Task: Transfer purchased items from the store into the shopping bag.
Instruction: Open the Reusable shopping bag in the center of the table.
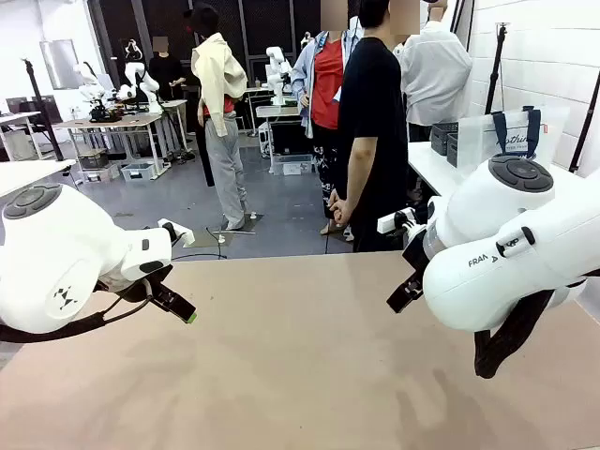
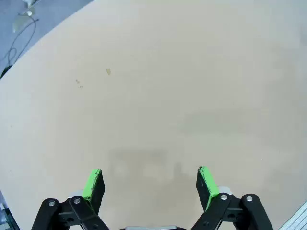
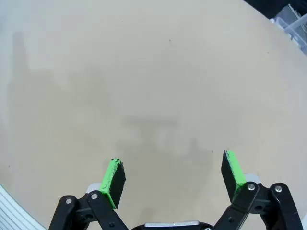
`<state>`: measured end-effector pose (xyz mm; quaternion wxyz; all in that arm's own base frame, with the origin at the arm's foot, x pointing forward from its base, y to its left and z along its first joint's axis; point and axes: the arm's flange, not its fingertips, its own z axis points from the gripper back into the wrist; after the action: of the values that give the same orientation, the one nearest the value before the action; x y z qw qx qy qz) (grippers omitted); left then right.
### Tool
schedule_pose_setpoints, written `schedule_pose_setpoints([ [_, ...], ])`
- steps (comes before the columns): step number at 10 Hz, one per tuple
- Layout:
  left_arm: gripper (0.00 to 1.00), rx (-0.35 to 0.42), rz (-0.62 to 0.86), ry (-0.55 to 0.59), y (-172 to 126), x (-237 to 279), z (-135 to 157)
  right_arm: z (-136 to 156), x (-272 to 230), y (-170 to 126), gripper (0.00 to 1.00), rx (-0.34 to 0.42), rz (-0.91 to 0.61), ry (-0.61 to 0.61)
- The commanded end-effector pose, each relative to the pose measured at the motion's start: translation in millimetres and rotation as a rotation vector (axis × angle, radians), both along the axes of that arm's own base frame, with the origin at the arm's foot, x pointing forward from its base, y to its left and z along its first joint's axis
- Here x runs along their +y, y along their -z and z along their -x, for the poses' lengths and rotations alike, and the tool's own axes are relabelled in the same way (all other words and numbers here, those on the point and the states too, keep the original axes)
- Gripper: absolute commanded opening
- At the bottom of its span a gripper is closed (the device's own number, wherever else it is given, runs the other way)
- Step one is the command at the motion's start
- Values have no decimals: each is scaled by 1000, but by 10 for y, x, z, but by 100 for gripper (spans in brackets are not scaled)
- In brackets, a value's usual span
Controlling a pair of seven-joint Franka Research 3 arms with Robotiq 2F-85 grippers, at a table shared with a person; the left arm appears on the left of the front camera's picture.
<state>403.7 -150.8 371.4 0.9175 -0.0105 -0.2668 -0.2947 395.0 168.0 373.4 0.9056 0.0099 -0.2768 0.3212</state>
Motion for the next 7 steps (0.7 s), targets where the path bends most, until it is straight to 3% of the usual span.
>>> schedule_pose_setpoints([
  [1,100,0,0,0,0,0,0,0,0,0,100,0,0,0],
  [7,100,0,0,0,0,0,0,0,0,0,100,0,0,0],
])
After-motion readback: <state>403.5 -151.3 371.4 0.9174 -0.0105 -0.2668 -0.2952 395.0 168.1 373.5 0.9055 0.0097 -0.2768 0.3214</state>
